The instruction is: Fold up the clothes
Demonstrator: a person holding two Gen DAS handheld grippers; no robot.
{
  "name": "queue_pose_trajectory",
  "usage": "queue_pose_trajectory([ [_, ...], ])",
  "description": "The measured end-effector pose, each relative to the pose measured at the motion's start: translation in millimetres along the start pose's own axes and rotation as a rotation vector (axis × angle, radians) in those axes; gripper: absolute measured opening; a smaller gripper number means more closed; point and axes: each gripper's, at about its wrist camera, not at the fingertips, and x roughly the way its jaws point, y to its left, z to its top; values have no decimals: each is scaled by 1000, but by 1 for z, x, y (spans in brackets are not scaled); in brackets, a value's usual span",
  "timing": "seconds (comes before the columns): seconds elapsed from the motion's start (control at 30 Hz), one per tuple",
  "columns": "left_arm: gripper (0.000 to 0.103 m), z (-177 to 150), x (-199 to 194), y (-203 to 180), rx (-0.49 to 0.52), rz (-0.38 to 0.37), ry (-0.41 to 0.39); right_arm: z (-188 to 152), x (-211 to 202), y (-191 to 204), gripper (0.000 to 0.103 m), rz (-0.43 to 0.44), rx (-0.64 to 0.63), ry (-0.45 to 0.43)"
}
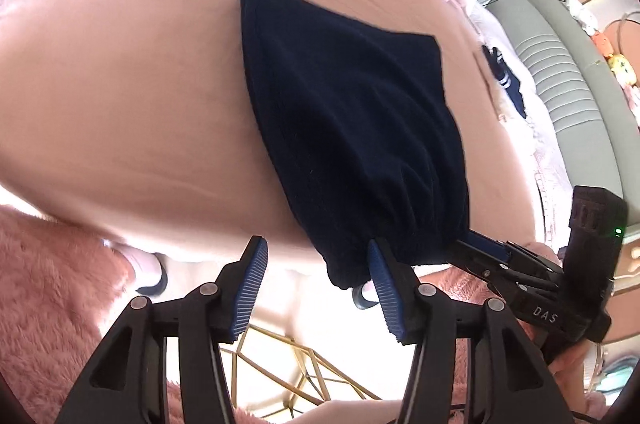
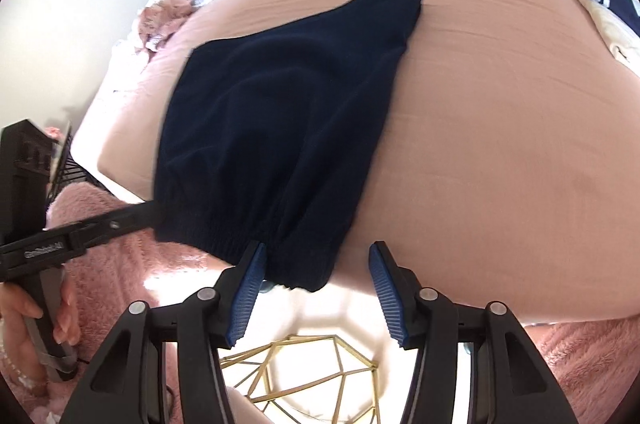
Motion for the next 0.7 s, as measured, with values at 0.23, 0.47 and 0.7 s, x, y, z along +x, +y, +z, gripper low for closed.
queue_pose_trajectory([
  [0.23,49,0,22,5,-55,-80,31,8,16,7,43,-5,-18,6],
  [0.47,25,-3,17,-12,0,-94,-8,17,34,29,27,-10,-37,-1],
  [0.7,21,1,18,-19,-21,-115,-55,27,49,58,18,8,-59,-15],
])
